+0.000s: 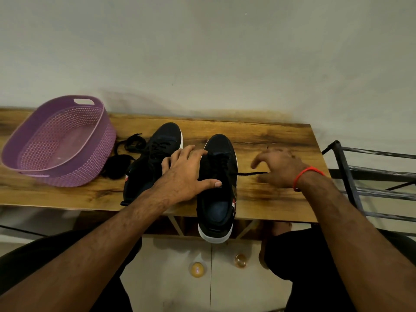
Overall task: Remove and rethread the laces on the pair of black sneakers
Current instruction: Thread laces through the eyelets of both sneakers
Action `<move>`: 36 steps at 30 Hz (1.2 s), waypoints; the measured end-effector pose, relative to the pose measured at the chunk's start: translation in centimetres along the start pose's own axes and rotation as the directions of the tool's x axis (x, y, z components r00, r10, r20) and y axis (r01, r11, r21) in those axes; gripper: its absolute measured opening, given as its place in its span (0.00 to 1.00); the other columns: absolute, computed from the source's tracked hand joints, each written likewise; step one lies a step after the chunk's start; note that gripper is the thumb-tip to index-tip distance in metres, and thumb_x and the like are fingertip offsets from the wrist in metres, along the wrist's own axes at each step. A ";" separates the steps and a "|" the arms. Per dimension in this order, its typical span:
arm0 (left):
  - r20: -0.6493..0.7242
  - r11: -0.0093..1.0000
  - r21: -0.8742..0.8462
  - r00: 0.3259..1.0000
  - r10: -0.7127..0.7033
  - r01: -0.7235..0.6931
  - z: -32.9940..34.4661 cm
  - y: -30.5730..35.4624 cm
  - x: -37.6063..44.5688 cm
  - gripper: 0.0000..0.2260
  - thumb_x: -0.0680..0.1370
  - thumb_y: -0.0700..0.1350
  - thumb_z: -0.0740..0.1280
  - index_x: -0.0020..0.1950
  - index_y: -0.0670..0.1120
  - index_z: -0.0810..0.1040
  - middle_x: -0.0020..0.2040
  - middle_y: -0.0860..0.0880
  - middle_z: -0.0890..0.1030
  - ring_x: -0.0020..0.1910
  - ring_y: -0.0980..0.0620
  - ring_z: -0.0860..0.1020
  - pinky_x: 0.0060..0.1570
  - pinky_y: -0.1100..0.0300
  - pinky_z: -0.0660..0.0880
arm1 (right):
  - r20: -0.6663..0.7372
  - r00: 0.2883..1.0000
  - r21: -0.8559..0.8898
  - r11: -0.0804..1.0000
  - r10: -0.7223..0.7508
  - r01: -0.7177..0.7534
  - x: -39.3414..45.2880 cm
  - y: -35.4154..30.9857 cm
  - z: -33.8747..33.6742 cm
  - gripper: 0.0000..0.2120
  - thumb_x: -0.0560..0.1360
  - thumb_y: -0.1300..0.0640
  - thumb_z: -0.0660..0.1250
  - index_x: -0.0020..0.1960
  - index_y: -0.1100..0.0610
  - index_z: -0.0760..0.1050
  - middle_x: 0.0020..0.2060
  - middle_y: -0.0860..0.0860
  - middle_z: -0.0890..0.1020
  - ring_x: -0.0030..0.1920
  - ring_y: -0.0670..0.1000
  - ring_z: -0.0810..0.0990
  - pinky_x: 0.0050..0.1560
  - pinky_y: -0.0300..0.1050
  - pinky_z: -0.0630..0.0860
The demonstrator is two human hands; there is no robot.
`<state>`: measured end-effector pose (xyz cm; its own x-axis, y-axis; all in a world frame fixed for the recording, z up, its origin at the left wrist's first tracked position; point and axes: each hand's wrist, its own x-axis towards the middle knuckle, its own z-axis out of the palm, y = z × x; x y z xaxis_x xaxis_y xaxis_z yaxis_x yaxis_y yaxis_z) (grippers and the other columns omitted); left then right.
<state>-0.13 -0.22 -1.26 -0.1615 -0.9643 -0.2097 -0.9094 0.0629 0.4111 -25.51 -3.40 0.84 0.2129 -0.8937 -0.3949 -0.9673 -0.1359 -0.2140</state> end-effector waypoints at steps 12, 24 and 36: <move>0.047 0.997 -0.070 0.999 0.012 -0.009 -0.7 0.3 -0.4 0.16 0.75 0.65 0.68 0.58 0.59 0.74 0.77 0.56 0.64 0.78 0.48 0.56 0.73 0.44 0.51 | -0.057 0.976 0.205 0.954 -0.212 0.219 0.6 -1.1 0.2 0.03 0.76 0.44 0.69 0.49 0.41 0.77 0.53 0.41 0.76 0.62 0.49 0.72 0.64 0.52 0.69; 0.004 0.996 -0.087 1.000 0.016 -0.016 -1.4 -0.4 -0.1 0.04 0.81 0.55 0.67 0.46 0.59 0.78 0.73 0.61 0.69 0.76 0.52 0.59 0.70 0.46 0.52 | 0.012 0.946 0.197 0.929 -0.323 0.314 0.3 -2.6 0.5 0.02 0.78 0.50 0.68 0.47 0.47 0.77 0.52 0.43 0.77 0.57 0.46 0.73 0.64 0.50 0.72; 0.000 0.998 0.051 0.999 -0.043 0.042 -2.0 -0.9 0.2 0.06 0.82 0.58 0.63 0.51 0.58 0.77 0.72 0.59 0.68 0.73 0.50 0.59 0.65 0.50 0.55 | 0.059 0.950 0.256 0.925 -0.306 0.282 -0.3 -2.1 -0.6 0.05 0.78 0.54 0.68 0.49 0.55 0.79 0.48 0.44 0.79 0.49 0.41 0.73 0.46 0.33 0.66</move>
<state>1.41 -0.95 0.10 -0.1229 -0.9660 -0.2274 -0.9339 0.0350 0.3559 -23.61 -3.08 1.92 0.5062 -0.7826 -0.3624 -0.7992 -0.2677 -0.5382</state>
